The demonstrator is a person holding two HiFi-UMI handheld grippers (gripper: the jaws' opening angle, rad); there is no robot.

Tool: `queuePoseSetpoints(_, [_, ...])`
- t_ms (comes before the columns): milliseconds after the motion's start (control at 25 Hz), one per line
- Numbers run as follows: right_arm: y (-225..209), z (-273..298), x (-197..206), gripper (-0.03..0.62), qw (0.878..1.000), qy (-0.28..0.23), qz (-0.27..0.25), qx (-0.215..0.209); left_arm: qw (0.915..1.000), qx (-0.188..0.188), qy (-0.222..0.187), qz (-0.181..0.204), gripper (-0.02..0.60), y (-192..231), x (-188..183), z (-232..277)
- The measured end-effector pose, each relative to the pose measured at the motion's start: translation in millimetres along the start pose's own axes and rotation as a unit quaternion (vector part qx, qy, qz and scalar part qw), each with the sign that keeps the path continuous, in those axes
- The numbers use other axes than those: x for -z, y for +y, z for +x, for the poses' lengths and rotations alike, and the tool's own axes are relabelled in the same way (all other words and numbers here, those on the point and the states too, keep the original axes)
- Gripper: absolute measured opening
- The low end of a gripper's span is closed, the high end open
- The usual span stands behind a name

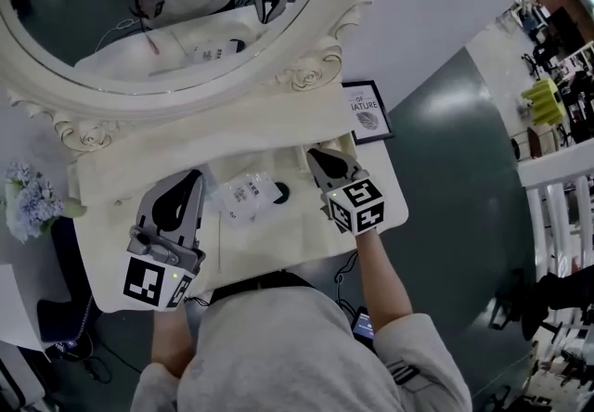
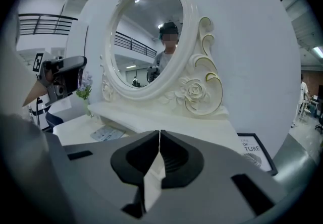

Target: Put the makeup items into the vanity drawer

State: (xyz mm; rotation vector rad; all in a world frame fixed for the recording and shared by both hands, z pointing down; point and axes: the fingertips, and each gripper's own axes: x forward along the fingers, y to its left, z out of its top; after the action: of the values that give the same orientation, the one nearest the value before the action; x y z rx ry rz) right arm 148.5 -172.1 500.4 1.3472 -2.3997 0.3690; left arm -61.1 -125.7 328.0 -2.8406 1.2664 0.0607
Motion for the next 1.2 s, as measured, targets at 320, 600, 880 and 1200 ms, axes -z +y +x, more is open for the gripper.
queuePoseSetpoints(320, [29.5,-3.8,-27.8,0.025,0.999,-0.051,0.007,-0.015,1.0000,-0.009,-0.003,0.002,0.012,5.2,-3.7,-6.5])
queuePoseSetpoints(600, [52.0,-10.9,-51.6,0.025,0.996,-0.083,-0.007,-0.029,0.9998,-0.019,-0.005,0.003,0.012,8.8,-5.5,-12.9])
queuePoseSetpoints(880, [71.0,-18.1,-78.9,0.025,0.992,-0.117,-0.015,-0.042,0.9994,-0.032,-0.008,0.007,0.012,13.0,-9.7,-19.8])
queuePoseSetpoints(1200, [88.6,-25.9,-105.3,0.025,0.987,-0.147,-0.028,-0.052,0.9987,-0.049,-0.011,0.013,0.012,18.9,-15.5,-30.0])
